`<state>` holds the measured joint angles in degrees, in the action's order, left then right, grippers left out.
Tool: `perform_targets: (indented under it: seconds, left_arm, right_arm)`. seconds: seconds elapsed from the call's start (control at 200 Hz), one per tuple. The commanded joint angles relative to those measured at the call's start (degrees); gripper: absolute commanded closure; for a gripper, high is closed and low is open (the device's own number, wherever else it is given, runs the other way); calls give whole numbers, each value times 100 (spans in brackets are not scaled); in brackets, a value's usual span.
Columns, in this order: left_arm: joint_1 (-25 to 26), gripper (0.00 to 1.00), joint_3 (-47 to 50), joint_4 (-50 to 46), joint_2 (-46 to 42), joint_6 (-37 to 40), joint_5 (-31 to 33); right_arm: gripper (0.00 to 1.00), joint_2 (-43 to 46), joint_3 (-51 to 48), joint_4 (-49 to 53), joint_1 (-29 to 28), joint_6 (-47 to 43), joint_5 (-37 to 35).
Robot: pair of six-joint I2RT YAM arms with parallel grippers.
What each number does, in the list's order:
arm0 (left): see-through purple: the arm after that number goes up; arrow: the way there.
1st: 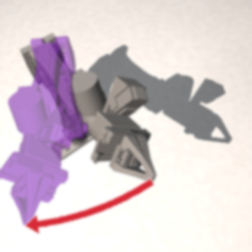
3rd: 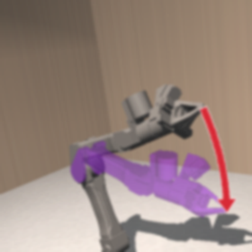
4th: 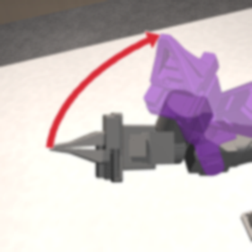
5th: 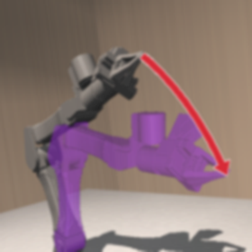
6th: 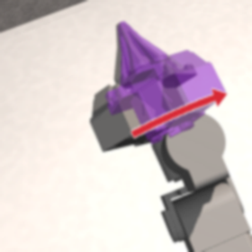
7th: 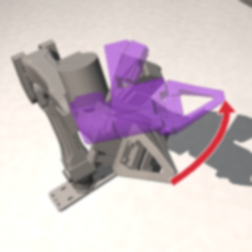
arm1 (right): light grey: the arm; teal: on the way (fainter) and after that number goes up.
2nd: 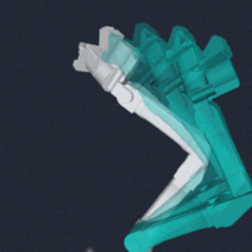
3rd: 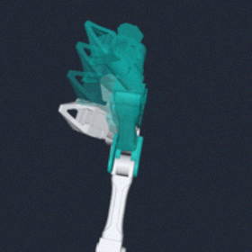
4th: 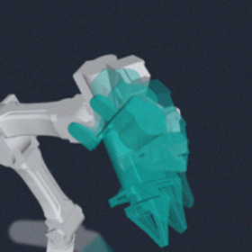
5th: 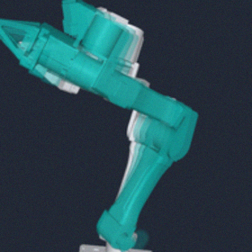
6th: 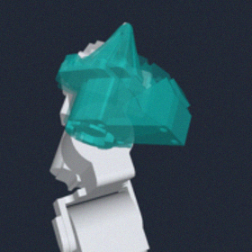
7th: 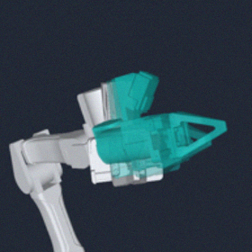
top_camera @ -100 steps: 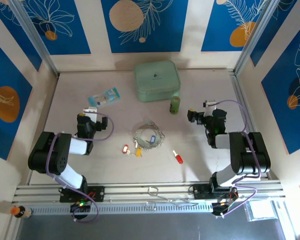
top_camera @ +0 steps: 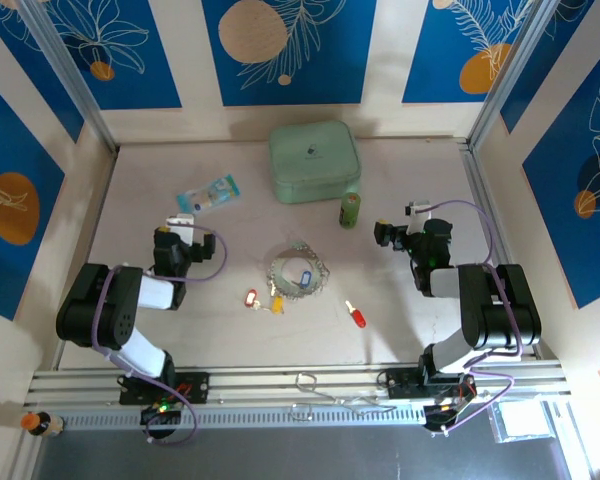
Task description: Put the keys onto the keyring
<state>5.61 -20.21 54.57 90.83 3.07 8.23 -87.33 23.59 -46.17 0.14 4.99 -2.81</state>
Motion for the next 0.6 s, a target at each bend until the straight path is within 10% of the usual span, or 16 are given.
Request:
perform_targets:
  seconds: [0.0, 0.35, 0.59]
  left_arm:
    - [-95, 0, -118, -60, -113, -60, -189]
    - [-90, 0, 118, 194, -376, 27, -310]
    - [-19, 4, -94, -1353, -1687, -112, 71]
  right_arm:
    - [1, -3, 66, 41, 21, 60, -38]
    - [4, 278, 39, 185, 12, 31, 1]
    - [9, 1468, 510, 2078, -224, 375, -447]
